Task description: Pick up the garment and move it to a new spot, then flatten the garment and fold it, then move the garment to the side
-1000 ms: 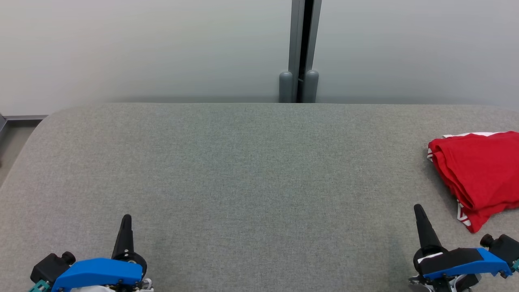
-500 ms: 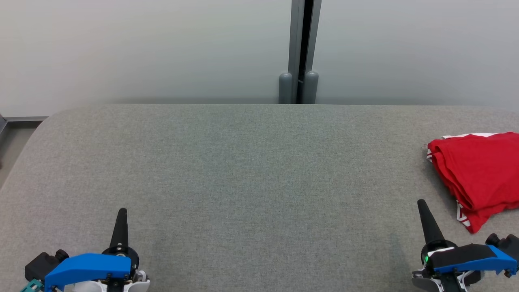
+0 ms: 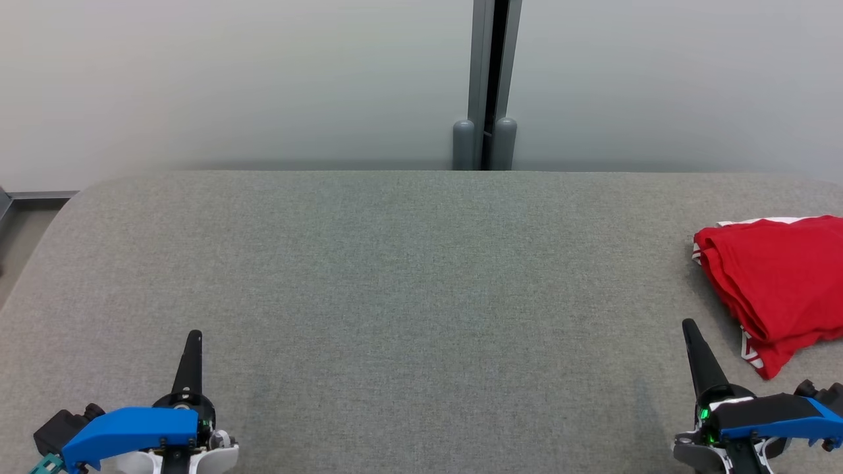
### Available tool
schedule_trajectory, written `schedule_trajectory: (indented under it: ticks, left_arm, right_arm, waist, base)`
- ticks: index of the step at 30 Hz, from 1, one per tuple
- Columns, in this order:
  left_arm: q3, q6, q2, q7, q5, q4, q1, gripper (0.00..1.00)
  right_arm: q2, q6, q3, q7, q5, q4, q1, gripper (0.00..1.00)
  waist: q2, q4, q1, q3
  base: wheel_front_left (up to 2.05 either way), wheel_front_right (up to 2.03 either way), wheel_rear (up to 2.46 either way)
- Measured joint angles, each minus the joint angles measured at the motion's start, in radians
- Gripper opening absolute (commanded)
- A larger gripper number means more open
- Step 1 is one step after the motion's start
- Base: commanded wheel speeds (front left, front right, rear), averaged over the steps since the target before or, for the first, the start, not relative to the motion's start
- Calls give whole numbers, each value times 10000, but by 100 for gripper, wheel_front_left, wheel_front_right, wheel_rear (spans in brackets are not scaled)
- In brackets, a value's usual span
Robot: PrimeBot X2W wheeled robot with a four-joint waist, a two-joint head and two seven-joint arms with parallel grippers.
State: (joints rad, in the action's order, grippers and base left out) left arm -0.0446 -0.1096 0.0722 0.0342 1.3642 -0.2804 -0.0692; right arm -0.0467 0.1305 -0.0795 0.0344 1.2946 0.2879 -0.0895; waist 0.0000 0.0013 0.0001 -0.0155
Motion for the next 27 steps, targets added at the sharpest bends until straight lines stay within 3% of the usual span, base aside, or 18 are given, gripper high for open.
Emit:
schedule_trajectory:
  ticks: [27]
  left_arm:
    - [-456, -117, -151, 541, 1662, 230, -214, 0]
  right_arm:
    - [-4, 0, -234, 531, 2121, -274, -96, 0]
  waist:
    - [0, -8, 0, 80]
  base:
    - [0, 0, 0]
